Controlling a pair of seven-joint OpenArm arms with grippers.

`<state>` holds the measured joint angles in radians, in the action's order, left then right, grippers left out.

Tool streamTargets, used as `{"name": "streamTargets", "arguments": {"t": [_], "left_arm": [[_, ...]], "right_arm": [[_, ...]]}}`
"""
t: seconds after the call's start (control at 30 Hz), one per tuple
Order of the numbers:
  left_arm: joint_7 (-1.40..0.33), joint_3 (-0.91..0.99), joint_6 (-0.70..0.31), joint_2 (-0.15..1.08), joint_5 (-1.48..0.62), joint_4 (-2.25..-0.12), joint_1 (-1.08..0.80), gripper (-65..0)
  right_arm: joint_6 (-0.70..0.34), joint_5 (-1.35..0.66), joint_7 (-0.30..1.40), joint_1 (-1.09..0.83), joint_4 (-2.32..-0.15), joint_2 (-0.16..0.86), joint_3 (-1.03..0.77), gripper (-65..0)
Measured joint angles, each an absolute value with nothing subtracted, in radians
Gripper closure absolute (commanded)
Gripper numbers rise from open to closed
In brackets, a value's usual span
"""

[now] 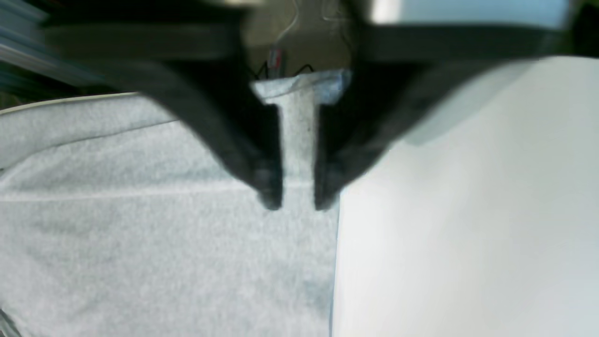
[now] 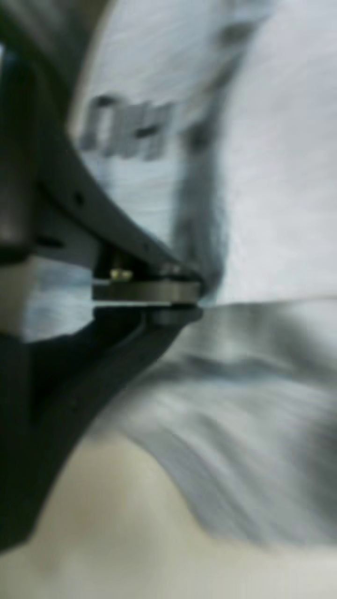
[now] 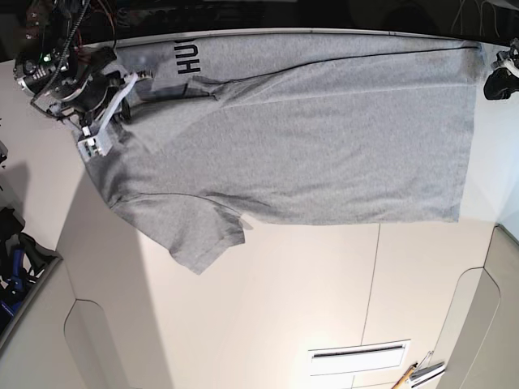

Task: Fold the T-shirt properly
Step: 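Move the right gripper along the shirt to grasp the hem corner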

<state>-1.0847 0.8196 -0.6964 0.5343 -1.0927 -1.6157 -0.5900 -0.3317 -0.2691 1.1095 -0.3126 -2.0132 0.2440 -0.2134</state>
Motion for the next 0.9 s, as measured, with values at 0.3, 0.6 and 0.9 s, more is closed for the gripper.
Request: {"name": "streamTargets", "arguments": {"t": [0.3,0.6,0.9], "left_arm": [[-1.069,0.819,-0.696,0.533,-1.093,-1.617,-0.592,-21.5],[-1.069,0.819,-0.697,0.533,-1.093,-1.617,-0.592,-21.5],[-1.065,0.82,-0.697,0.532,-1.093,-1.617,-0.592,-21.5]], "right_arm": [[-0.218,-0.005,0.905,-0.101,-1.996,0.246,-0.223,-34.5],[-0.316,-0.169,0.916,0.196,-1.487,0.291,-0.276,-34.5],[-0.473,-0.464,0.991,0.32,-1.104,0.321,-0.277,-34.5]]}}
